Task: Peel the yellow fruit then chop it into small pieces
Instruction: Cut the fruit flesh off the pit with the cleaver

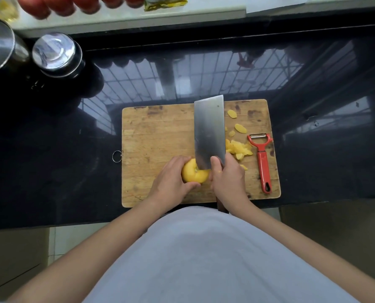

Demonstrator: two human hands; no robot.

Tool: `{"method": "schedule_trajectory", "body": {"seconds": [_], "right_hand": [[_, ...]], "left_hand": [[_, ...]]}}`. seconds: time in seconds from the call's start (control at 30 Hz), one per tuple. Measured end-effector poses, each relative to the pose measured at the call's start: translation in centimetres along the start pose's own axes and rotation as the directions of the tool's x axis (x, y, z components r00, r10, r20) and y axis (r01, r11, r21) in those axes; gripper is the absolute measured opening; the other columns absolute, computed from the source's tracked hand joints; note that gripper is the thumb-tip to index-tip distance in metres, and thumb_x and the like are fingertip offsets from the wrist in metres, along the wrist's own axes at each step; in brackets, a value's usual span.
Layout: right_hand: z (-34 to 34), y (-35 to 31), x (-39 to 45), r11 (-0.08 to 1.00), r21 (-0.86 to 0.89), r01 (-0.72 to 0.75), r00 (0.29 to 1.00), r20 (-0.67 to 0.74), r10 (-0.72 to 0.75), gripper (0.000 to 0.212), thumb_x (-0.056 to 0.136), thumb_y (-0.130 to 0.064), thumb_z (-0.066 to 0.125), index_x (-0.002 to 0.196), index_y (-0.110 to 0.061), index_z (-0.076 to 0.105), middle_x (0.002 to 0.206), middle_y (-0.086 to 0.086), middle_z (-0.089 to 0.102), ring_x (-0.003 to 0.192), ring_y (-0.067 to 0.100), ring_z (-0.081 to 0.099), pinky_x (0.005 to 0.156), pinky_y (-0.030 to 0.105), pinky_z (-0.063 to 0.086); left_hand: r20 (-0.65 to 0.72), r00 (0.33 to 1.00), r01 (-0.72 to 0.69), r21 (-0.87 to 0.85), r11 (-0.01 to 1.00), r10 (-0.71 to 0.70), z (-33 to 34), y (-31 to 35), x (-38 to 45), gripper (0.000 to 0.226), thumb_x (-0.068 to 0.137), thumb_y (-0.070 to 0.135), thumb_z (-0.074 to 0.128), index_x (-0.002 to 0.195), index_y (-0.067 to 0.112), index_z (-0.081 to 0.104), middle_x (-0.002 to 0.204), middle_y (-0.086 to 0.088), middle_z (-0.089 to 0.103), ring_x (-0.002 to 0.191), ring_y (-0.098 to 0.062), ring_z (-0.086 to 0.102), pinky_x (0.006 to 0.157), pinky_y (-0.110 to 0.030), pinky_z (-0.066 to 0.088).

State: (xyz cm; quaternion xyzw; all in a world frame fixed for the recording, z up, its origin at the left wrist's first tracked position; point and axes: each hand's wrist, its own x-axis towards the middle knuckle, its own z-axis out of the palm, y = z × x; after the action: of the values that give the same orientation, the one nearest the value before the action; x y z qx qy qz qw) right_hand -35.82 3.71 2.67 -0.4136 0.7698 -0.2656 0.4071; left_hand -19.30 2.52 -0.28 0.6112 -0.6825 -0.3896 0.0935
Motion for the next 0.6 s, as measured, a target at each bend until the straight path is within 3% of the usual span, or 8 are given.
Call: {"method": "schedule_trajectory", "body": {"seconds": [0.17, 0.4, 0.6], "right_hand": [[0.10, -0.02, 0.07, 0.997, 0.058, -0.047, 0.998, 0.031, 0.046, 0.026, 0.098, -0.045, 0.048, 0.083, -0.023, 0.053, 0.075, 0.007, 0.065, 0.070, 0.031, 0.064, 0.064, 0.051, 0.057], [-0.08, 0.06, 0.07, 0.946, 0.260, -0.194, 0.980, 0.084, 0.178, 0.019, 0.104, -0.028, 0.049, 0.097, -0.012, 0.059, 0.070, 0.011, 0.065, 0.049, 0.017, 0.056, 0.049, 0.033, 0.049], [-0.27, -0.18, -0.01, 0.888, 0.359, -0.288, 0.957, 0.145, 0.252, 0.018, 0.105, -0.025, 0.048, 0.104, -0.011, 0.060, 0.069, 0.010, 0.062, 0.046, 0.018, 0.052, 0.046, 0.031, 0.048]], "left_hand": [[-0.004, 1.000, 0.009, -0.006, 1.000, -0.009, 0.12, -0.11, 0.07, 0.076, 0.075, 0.039, 0.091, 0.141, 0.024, 0.055, 0.131, 0.010, 0.057, 0.120, -0.011, 0.053, 0.097, -0.035, 0.049], [-0.004, 1.000, 0.028, -0.027, 0.999, -0.028, 0.14, 0.00, 0.06, 0.077, 0.076, 0.036, 0.090, 0.142, 0.021, 0.054, 0.131, 0.008, 0.056, 0.122, -0.013, 0.053, 0.099, -0.035, 0.047], [-0.007, 0.999, 0.035, -0.039, 0.999, -0.035, 0.21, 0.03, -0.04, 0.077, 0.077, 0.036, 0.090, 0.143, 0.021, 0.053, 0.132, 0.009, 0.056, 0.124, -0.013, 0.053, 0.101, -0.036, 0.047]]}}
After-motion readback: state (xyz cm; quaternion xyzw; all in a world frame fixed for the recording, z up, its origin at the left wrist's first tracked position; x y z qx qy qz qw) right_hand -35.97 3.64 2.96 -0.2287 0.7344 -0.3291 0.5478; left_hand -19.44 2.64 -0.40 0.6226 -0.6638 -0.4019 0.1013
